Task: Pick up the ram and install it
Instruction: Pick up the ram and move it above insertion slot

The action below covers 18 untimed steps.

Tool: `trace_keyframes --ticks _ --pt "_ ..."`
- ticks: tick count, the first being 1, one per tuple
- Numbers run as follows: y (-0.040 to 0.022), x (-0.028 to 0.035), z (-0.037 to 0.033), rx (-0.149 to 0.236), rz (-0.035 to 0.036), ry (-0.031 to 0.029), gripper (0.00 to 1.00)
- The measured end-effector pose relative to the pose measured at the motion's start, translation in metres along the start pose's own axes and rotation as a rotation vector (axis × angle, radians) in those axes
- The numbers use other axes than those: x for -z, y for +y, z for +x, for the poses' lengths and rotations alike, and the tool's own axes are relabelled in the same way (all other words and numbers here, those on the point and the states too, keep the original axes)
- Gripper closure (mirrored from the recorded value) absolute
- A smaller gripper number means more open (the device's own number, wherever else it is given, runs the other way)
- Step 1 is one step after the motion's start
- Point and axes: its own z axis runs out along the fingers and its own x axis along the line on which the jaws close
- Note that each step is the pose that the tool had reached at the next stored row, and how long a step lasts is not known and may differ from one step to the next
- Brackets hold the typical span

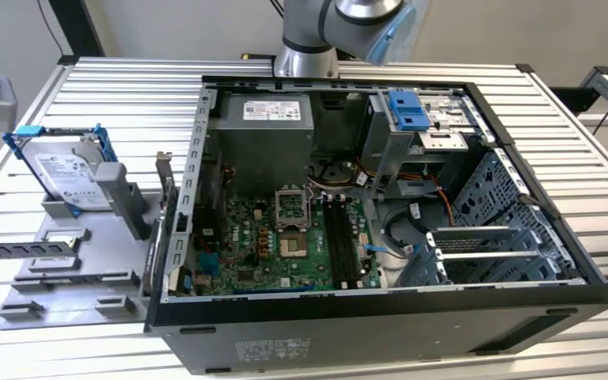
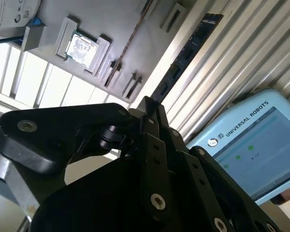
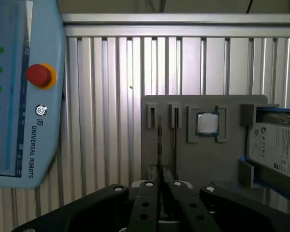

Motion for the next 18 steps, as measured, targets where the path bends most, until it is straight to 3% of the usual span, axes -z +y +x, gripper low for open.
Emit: trace_keyframes --ticks 16,18 --pt "0.0010 0.0728 -0.0015 0.000 -0.0001 0.0002 1.00" --pt "0.0010 0.0757 -0.0015 0.000 0.0001 0.0000 1.00"
